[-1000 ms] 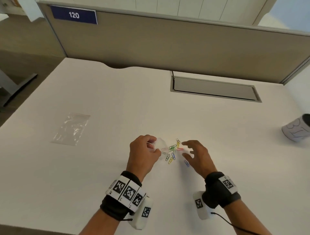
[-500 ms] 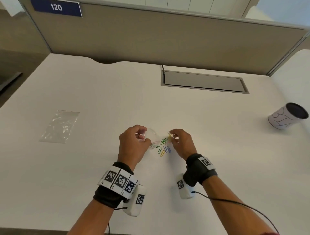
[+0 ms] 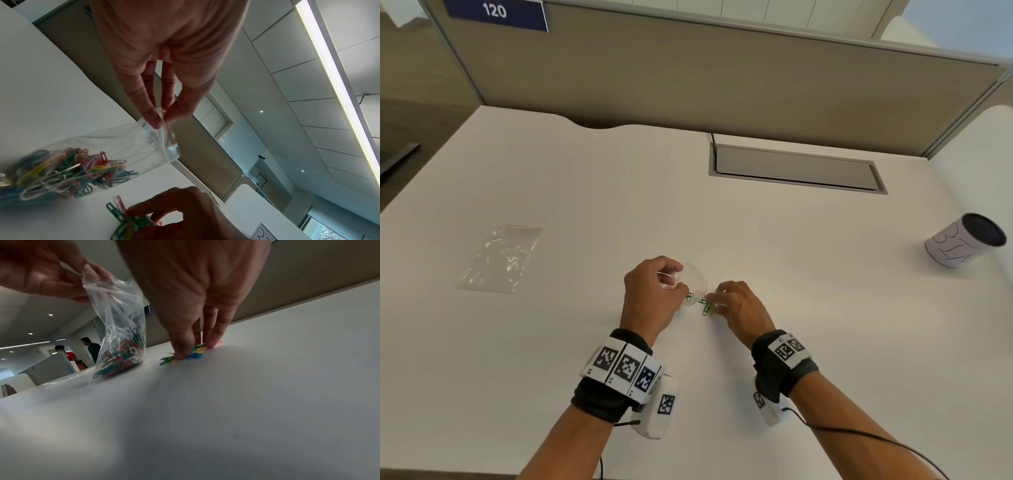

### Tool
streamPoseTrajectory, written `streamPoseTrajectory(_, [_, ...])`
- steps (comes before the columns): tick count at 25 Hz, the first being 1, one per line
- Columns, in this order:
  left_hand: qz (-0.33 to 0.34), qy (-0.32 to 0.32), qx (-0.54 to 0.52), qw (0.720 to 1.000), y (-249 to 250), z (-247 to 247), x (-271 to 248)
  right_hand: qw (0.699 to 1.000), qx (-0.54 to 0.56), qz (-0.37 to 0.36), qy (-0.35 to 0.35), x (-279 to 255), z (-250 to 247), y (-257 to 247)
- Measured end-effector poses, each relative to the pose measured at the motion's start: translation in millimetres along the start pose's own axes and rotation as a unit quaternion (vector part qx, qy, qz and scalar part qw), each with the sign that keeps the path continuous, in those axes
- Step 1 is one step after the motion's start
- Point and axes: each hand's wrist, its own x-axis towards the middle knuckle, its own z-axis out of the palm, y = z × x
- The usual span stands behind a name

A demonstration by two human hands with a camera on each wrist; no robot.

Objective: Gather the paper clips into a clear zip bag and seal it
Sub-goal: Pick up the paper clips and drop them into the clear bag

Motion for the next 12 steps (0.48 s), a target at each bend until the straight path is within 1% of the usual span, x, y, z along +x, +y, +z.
streamPoseTrajectory(2, [-0.001, -0.003, 0.002, 1.000, 0.1, 0.6, 0.4, 1.000, -0.003, 0.001, 0.007, 2.3, 1.1, -1.0])
streamPoseTrajectory(6, [-0.006, -0.006, 0.012, 1.000, -1.2, -0.2, -0.2, 1.000, -0.003, 0.014, -0.003, 10.3, -2.5, -3.4])
streamPoseTrajectory(10, [-0.008, -0.013, 0.014, 1.000, -1.9, -2.0, -2.6, 0.990, 0.086, 0.110, -0.008, 20.8, -6.3, -6.1])
streamPoseTrajectory(12, [-0.009, -0.019, 0.021, 1.000, -1.6, -2.2, -3.7, 0.982, 0.125, 0.140, -0.008, 22.6, -8.6, -6.2])
